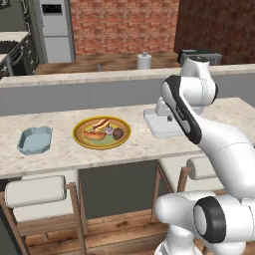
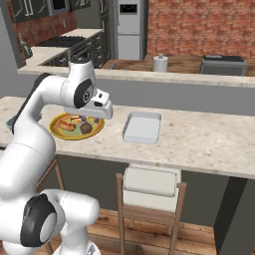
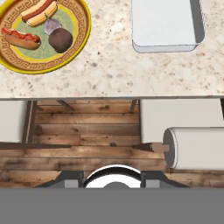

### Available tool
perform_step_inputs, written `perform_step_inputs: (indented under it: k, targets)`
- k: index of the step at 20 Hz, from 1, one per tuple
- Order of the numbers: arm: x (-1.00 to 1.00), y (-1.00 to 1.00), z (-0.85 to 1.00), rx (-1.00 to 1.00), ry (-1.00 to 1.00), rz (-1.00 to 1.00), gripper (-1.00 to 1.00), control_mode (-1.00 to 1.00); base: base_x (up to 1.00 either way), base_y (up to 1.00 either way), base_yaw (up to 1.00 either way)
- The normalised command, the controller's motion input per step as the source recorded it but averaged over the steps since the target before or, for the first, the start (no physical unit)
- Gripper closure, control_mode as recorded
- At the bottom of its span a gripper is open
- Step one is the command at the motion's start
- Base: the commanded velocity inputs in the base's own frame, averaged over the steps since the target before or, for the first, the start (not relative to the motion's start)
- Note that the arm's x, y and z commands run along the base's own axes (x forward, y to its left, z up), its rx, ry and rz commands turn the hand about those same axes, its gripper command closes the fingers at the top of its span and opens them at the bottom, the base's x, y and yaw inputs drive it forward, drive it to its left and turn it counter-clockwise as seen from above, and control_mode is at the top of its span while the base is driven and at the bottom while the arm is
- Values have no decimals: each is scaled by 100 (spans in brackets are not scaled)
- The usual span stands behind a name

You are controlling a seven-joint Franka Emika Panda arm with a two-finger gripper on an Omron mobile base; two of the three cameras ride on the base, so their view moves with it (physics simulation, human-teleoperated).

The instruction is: Place one cooked food and one vegetable from the large plate to each tupperware container.

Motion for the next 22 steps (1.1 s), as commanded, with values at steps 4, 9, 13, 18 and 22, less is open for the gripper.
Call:
perform_step_inputs:
  k: [4,9,13,18,22]
  targets:
    - [-35,0,-4,0,-3,0,-100,-100,0,0,0]
    - [-89,0,-39,0,-12,0,-100,-100,0,0,0]
    - [-72,0,-71,-1,-8,0,-100,-100,0,0,0]
    - [-19,2,-44,2,-7,0,-100,-100,0,0,0]
    - [0,0,0,0,0,0,-100,100,4,7,0]
